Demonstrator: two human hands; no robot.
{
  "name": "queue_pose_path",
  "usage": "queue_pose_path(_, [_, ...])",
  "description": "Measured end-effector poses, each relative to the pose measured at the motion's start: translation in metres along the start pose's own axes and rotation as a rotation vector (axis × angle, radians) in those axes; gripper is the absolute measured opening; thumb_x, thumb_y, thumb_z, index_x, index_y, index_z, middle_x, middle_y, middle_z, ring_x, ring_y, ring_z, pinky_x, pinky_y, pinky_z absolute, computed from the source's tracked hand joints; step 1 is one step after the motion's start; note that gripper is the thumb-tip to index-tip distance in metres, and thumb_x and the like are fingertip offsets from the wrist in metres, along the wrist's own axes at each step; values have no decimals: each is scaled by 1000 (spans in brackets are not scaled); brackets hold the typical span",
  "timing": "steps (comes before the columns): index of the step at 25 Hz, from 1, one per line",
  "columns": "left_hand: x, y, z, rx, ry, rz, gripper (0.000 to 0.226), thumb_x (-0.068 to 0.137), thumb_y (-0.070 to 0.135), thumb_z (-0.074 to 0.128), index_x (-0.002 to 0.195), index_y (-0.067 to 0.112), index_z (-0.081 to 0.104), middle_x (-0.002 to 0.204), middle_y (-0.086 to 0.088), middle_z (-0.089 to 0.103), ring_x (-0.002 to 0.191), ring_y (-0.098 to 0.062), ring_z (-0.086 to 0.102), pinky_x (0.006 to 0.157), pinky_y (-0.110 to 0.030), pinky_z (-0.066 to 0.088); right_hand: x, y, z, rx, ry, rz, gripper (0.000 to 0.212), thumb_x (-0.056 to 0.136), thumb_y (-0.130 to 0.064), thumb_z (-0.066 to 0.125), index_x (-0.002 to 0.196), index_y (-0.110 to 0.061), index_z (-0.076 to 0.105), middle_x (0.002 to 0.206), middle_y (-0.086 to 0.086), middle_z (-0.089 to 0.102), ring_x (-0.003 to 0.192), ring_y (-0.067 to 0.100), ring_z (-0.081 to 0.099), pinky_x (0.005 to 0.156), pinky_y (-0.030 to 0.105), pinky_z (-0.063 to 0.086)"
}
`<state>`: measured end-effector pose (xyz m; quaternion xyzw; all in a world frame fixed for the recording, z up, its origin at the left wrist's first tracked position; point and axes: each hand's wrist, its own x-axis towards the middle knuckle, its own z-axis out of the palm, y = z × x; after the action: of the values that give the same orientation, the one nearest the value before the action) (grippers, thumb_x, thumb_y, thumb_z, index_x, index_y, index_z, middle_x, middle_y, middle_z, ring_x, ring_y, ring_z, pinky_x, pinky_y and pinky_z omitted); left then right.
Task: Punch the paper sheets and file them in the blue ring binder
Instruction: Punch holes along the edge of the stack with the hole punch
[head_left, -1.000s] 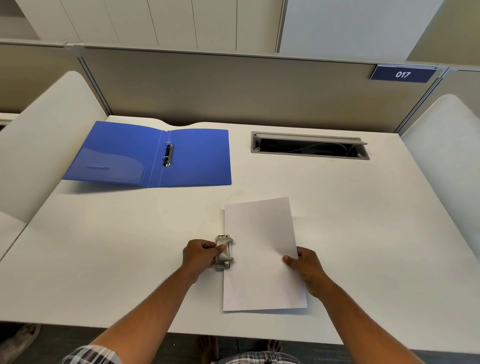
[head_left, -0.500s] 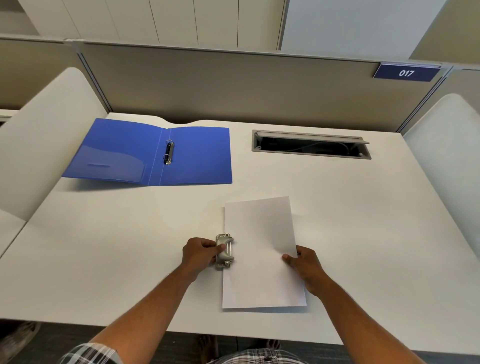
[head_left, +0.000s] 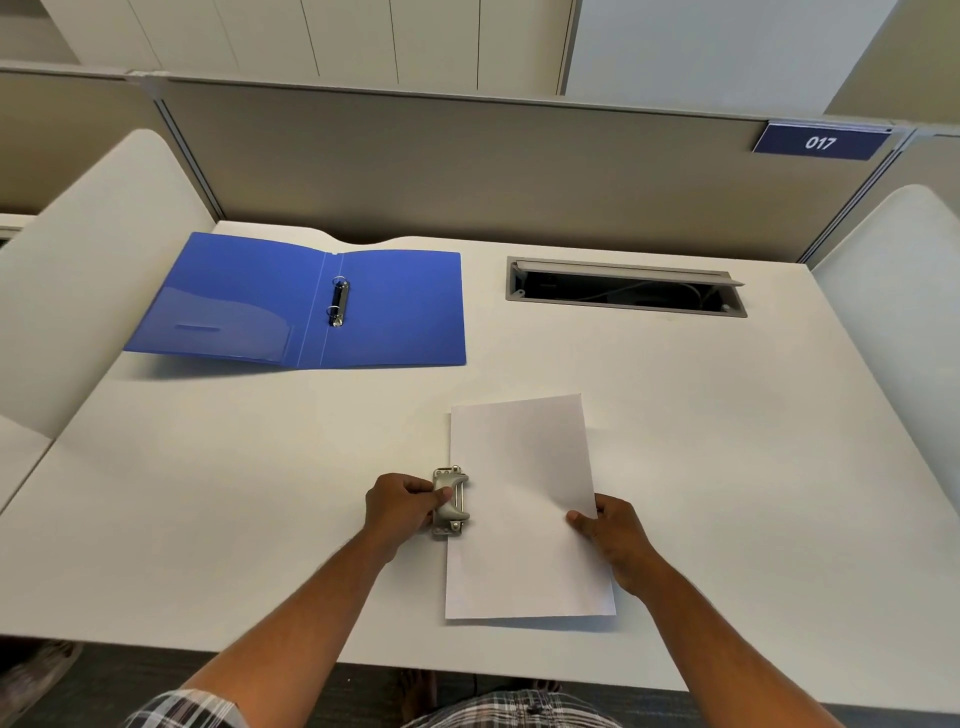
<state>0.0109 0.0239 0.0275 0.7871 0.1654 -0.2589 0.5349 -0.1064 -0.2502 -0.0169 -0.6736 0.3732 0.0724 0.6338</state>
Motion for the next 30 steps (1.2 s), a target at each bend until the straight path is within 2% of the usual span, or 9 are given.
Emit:
queue_pose_path(8, [8,13,2,-31,14,-130,28,61,9,94,77,1,72,83,-19,76,76,-30,77,71,-44,64,0,-2,1,1,-7,4,9,89,-8,73,97,-11,78,91,7,80,82,29,74,79,42,60])
queue_pose_path(13, [8,10,6,13,93,-110,24,62,11,93,63,6,69,79,-18,76,78,-31,76,70,-46,64,-1,-4,2,-1,1,1,9,89,-8,73,96,-12,77,91,5,80,81,27,74,72,36,60])
queue_pose_path(17, [12,9,5,-47,90,-141,26,61,5,93,69,5,68,80,-18,75,76,-32,76,72,-46,63,-2,-3,2,-10,6,-7,9,89,-10,74,97,-14,77,91,3,80,82,26,74,70,34,59])
queue_pose_path(22, [18,11,2,-70,73,-175,28,59,-1,92,71,3,67,80,-19,75,66,-27,75,66,-41,64,-3,-2,1,-9,-8,-30,10,89,-11,74,98,-15,77,91,3,80,82,26,75,68,32,57])
queue_pose_path(27, [23,3,5,-24,118,-153,26,57,4,95,69,5,72,73,-15,75,65,-26,75,66,-40,64,-1,-1,0,2,-12,-21,12,89,-11,74,100,-15,77,91,4,81,84,28,76,74,37,61])
queue_pose_path(30, [25,0,5,-16,124,-151,26,55,8,97,70,5,76,68,-12,76,64,-24,75,64,-36,64,0,0,0,-6,-11,-26,13,89,-12,75,100,-16,77,91,2,81,83,26,76,71,35,60])
